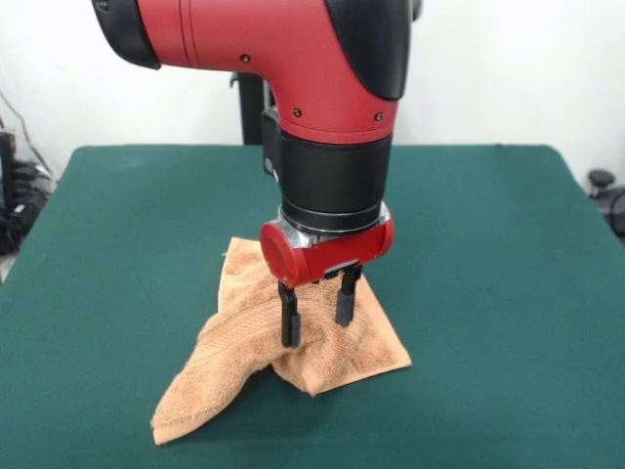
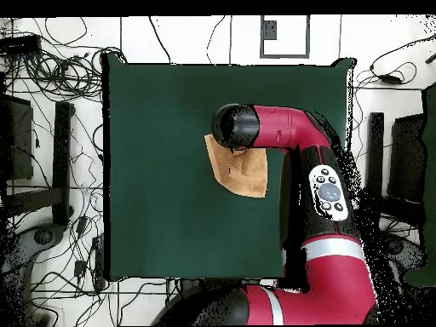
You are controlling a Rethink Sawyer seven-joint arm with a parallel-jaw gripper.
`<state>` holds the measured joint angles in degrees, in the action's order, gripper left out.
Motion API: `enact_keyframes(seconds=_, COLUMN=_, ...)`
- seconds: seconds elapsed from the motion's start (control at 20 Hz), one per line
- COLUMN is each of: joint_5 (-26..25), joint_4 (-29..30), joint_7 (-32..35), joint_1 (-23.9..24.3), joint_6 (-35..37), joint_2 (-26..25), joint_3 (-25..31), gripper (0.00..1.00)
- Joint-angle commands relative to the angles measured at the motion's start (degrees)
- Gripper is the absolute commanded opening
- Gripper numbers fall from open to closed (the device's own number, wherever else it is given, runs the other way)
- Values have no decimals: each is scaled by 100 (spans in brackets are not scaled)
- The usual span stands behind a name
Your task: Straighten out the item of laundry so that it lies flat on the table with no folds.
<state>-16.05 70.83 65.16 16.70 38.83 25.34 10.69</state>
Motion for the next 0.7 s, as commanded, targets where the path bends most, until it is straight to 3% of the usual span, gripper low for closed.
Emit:
enact_keyframes(seconds=0.05, joint_5=134, joint_4=615, joint_7=1219, joint_1=-169, joint_6=-286, joint_2=-271, joint_3=81, gripper=100)
enact_keyframes(seconds=0.7, joint_5=146, joint_4=780, joint_7=1202, joint_1=-127, joint_6=-408, joint_2=-191, joint_3=64, gripper=100)
